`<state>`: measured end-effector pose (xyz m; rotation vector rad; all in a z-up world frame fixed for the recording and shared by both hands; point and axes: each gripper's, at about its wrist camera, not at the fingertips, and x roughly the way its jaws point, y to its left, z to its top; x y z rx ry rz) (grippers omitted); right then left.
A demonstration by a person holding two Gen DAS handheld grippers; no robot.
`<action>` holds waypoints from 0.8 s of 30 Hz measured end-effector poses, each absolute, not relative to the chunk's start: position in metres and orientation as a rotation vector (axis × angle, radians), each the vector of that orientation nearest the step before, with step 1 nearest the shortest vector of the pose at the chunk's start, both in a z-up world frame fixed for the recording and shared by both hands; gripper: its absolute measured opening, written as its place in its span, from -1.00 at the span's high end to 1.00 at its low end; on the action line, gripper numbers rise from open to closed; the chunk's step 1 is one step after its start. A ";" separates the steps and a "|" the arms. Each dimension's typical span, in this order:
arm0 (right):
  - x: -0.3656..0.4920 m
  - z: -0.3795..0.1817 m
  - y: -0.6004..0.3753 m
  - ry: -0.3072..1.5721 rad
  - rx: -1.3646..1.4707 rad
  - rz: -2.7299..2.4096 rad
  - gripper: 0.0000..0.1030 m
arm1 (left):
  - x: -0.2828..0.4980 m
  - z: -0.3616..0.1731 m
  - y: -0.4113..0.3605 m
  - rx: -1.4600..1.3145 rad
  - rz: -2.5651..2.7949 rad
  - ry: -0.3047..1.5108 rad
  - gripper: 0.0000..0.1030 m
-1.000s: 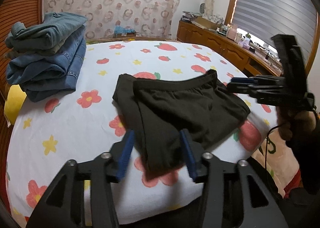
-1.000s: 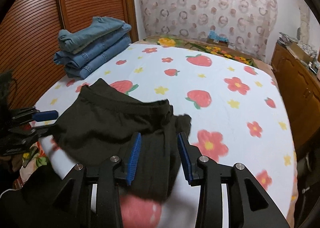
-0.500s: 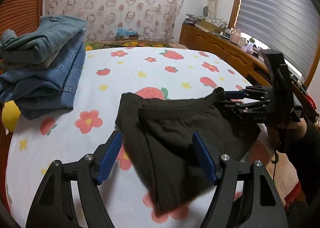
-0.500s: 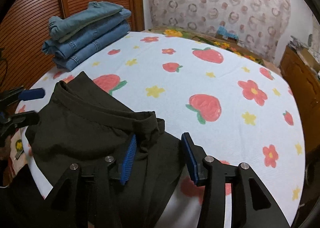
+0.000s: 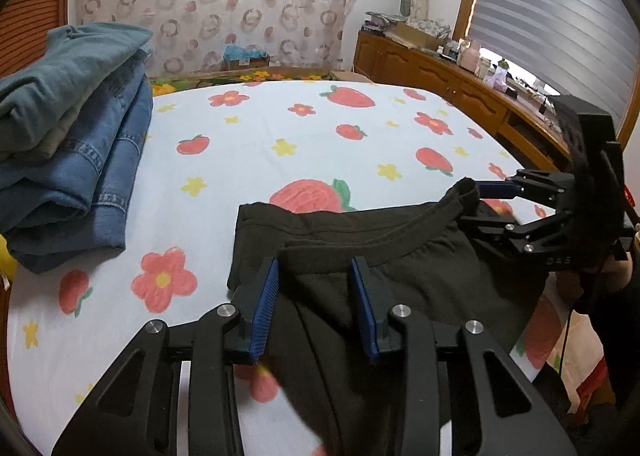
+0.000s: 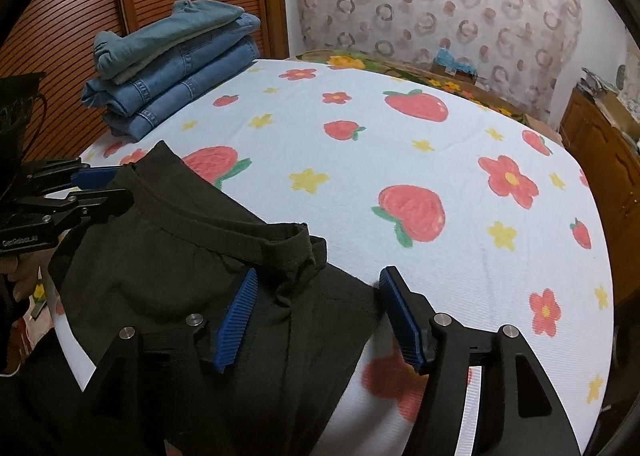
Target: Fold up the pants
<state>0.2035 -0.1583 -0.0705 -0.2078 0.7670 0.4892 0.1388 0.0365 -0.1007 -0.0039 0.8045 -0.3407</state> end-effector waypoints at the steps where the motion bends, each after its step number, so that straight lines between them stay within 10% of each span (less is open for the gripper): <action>1: 0.203 -0.070 -0.158 0.767 -0.208 0.488 -0.29 | 0.140 -0.100 0.035 0.003 -0.342 0.804 0.29; 5: 0.204 -0.071 -0.160 0.767 -0.204 0.484 -0.31 | 0.139 -0.090 0.033 0.007 -0.358 0.757 0.74; 24: 0.205 -0.072 -0.165 0.773 -0.197 0.470 -0.40 | 0.145 -0.096 0.036 0.013 -0.308 0.791 0.47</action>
